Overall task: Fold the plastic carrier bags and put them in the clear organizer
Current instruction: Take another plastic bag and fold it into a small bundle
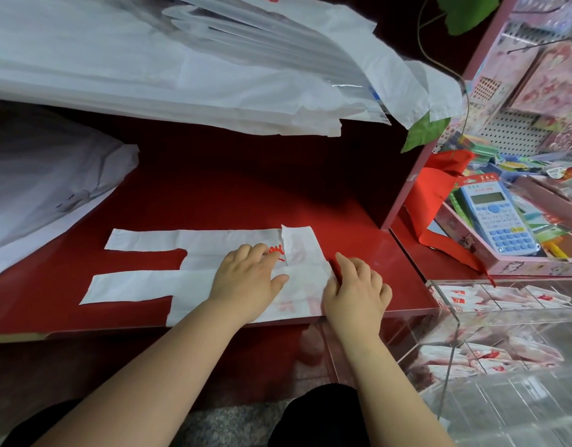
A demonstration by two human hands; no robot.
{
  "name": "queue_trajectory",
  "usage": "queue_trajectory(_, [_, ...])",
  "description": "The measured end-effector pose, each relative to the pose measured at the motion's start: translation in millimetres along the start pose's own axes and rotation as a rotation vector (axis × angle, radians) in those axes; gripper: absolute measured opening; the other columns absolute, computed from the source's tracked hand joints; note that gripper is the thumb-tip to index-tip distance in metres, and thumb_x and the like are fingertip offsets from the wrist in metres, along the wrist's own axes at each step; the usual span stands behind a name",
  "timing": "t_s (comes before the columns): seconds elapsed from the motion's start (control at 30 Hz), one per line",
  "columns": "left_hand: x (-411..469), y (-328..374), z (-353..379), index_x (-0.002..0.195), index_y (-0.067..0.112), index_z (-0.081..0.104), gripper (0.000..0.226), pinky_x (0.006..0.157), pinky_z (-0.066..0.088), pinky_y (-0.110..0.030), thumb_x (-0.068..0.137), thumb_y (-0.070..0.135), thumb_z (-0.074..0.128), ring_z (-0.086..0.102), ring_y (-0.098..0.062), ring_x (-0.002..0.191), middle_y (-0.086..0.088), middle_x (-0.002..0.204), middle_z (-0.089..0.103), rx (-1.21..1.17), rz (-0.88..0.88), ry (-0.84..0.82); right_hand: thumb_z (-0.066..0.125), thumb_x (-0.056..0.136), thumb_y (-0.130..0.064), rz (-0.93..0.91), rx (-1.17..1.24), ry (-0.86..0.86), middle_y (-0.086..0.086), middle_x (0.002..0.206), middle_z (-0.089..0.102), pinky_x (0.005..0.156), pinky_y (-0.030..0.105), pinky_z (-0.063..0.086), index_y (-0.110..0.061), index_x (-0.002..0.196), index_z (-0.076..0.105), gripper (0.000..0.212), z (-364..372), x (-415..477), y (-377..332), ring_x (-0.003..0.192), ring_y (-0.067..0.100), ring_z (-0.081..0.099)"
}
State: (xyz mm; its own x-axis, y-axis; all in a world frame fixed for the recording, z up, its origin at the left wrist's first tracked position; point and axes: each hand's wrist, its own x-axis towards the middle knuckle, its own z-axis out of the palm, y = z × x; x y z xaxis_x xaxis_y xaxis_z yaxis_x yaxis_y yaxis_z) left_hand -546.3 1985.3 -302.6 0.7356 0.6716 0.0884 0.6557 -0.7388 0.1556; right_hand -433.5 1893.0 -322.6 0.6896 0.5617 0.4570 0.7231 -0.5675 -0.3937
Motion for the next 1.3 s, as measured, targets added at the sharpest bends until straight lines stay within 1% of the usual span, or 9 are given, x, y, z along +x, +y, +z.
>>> queue_trajectory(0.2, [-0.3,0.2,0.8,0.144,0.026,0.025,0.049,0.104,0.017,-0.025,0.098,0.045,0.026,0.027,-0.015,0.128,0.008,0.142,0.029,0.0,-0.006,0.006,0.025,0.096,-0.027,-0.529,-0.106,-0.155,0.009,0.119,0.063,0.097,0.044,0.04,-0.016,0.107,0.065,0.043,1.2,-11.6,9.1,0.115,0.028,0.056])
queue_trajectory(0.33, [2.9,3.2,-2.7,0.143,0.025,0.027,0.043,0.109,0.011,-0.029,0.101,0.034,0.024,0.026,-0.016,0.132,0.006,0.145,0.03,0.033,-0.024,0.018,0.002,0.099,-0.043,-0.501,-0.189,-0.35,0.001,0.112,0.067,0.079,0.042,0.052,-0.015,0.105,0.069,0.073,0.4,-15.2,6.6,0.104,0.016,0.064])
queue_trajectory(0.57, [-18.2,20.4,7.9,0.149,0.023,0.007,0.048,0.112,-0.007,-0.026,0.102,0.029,0.017,-0.003,-0.007,0.142,0.006,0.157,0.003,-0.129,-0.006,-0.023,-0.002,0.098,-0.043,-0.524,-0.24,-0.406,0.004,0.117,0.065,0.085,0.041,0.049,-0.011,0.111,0.066,0.076,-2.3,-13.9,11.0,0.108,0.017,0.061])
queue_trajectory(0.63, [-23.8,5.0,6.5,0.149,0.023,-0.001,0.051,0.112,-0.01,-0.028,0.101,0.035,0.012,-0.01,-0.007,0.142,0.005,0.156,-0.007,-0.08,-0.066,-0.062,-0.016,0.086,-0.058,-0.556,-0.248,-0.476,0.007,0.137,0.048,0.108,0.038,0.022,-0.008,0.129,0.051,0.094,-8.4,-10.0,8.1,0.127,0.019,0.046])
queue_trajectory(0.7, [-30.9,-15.2,1.2,0.148,0.022,-0.008,0.053,0.112,-0.012,-0.028,0.101,0.038,0.009,-0.014,-0.008,0.141,0.004,0.155,-0.015,-0.049,-0.155,-0.108,-0.037,0.056,-0.07,-0.53,-0.199,-0.586,0.0,0.154,0.013,0.105,0.026,-0.017,-0.013,0.146,0.019,0.12,-12.8,-8.0,10.3,0.143,0.014,0.009])
queue_trajectory(0.8, [-46.5,-48.0,-9.1,0.147,0.019,-0.012,0.054,0.113,-0.01,-0.03,0.1,0.038,0.007,-0.015,-0.009,0.141,0.004,0.154,-0.017,0.02,-0.284,-0.155,-0.046,0.04,-0.071,-0.52,-0.209,-0.623,-0.005,0.155,-0.001,0.101,0.019,-0.022,-0.019,0.148,0.006,0.13,-17.6,-6.1,9.1,0.142,0.009,-0.006])
queue_trajectory(0.93, [-60.6,-73.0,-14.1,0.146,0.019,-0.014,0.053,0.113,-0.008,-0.031,0.1,0.036,0.006,-0.014,-0.008,0.141,0.005,0.154,-0.016,0.029,-0.343,-0.144,-0.021,0.059,-0.072,-0.446,-0.102,-0.545,-0.005,0.155,0.008,0.103,0.017,-0.016,-0.019,0.147,0.018,0.109,-19.4,-10.0,7.5,0.143,0.008,0.001])
queue_trajectory(1.13, [-59.6,-89.8,-17.0,0.148,0.026,0.011,0.048,0.111,-0.013,-0.029,0.101,0.023,0.02,-0.005,-0.006,0.142,0.009,0.156,0.002,-0.02,-0.266,-0.013,0.042,0.093,-0.02,-0.214,0.278,-0.421,-0.002,0.134,0.052,0.108,0.023,0.009,-0.013,0.117,0.062,0.032,-31.1,-3.4,29.1,0.134,0.018,0.034])
queue_trajectory(1.3, [-46.7,-36.1,-21.3,0.101,0.01,0.071,0.044,0.103,0.028,-0.035,0.075,0.004,0.036,0.065,-0.021,0.103,-0.005,0.107,0.069,-0.099,0.083,0.372,0.056,0.075,-0.011,-0.323,0.238,-0.316,0.003,0.108,0.069,0.086,0.047,0.041,-0.01,0.086,0.073,0.021,-24.7,-6.7,21.2,0.094,0.036,0.056])
